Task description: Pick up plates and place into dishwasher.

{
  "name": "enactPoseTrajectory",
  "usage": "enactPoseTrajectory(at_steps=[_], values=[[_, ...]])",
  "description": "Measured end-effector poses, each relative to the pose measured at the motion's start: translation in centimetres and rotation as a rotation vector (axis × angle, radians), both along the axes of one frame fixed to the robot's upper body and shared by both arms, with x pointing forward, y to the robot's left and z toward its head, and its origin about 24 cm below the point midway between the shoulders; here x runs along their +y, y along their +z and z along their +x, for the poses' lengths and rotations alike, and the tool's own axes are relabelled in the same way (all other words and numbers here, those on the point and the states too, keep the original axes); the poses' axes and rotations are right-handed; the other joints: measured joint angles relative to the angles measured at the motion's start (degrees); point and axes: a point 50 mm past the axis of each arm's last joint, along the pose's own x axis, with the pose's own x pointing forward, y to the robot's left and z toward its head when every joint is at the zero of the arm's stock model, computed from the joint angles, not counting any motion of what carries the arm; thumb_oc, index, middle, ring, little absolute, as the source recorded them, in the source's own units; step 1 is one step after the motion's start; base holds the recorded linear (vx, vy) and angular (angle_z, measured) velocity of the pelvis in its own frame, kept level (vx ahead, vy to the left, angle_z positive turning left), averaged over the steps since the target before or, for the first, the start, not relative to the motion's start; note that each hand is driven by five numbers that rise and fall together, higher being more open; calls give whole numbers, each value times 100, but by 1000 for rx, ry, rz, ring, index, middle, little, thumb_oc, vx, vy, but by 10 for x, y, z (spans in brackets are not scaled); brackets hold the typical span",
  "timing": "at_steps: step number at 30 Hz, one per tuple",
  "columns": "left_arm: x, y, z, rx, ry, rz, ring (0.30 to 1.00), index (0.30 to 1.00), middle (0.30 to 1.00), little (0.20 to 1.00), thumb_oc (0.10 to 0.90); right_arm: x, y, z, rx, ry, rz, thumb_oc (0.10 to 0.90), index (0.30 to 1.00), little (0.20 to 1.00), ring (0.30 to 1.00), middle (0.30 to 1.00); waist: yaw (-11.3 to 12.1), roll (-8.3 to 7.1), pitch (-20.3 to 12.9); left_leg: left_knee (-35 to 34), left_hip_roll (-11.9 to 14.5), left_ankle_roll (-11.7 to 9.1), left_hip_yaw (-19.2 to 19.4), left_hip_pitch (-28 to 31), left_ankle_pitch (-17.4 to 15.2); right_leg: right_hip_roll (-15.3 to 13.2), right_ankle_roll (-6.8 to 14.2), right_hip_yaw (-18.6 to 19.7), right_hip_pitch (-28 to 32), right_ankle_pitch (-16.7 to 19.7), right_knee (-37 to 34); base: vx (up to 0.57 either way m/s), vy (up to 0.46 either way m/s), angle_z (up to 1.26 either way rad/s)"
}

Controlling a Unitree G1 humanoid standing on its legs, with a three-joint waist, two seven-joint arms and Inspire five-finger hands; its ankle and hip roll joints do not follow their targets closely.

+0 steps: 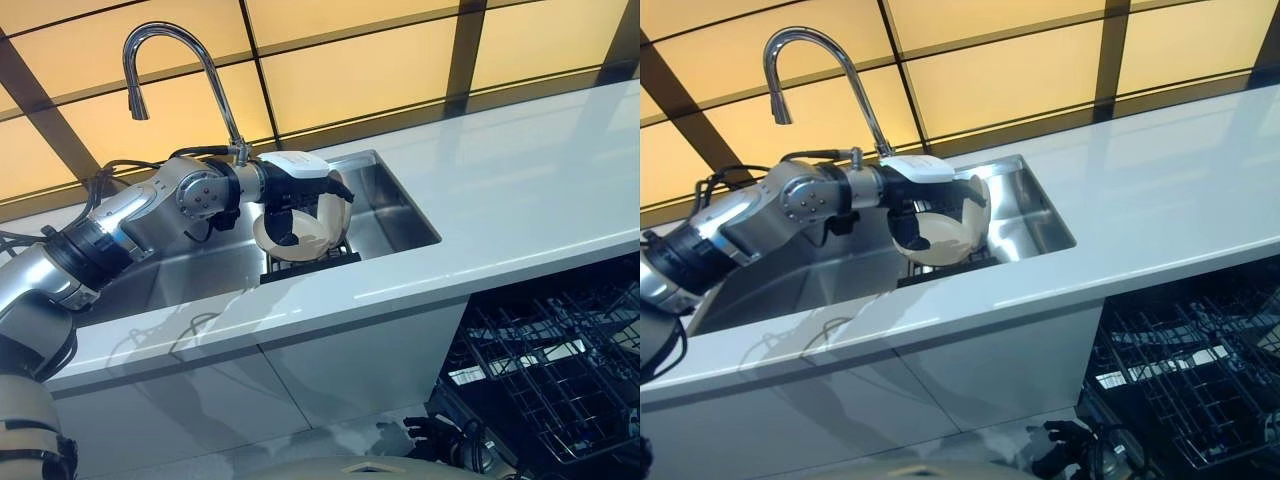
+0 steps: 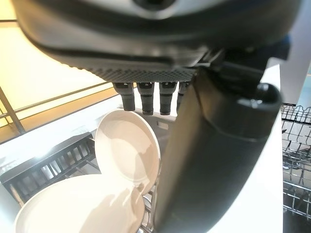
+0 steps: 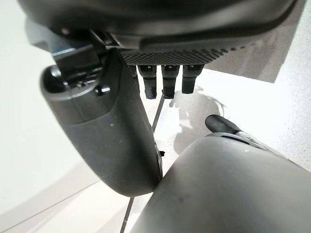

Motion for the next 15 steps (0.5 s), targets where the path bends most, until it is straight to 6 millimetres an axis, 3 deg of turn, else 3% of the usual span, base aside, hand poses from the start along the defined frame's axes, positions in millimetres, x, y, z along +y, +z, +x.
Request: enactPoseTrajectory(at_steps=[15], values=[[10, -12, 4, 42, 42, 60, 900, 900, 900, 900, 800, -1, 1, 2, -9, -17, 2, 800, 900, 900, 900, 900, 0, -7, 109, 0, 0, 0, 5, -1, -1, 2, 14, 7, -6, -8, 1, 0, 0, 0]])
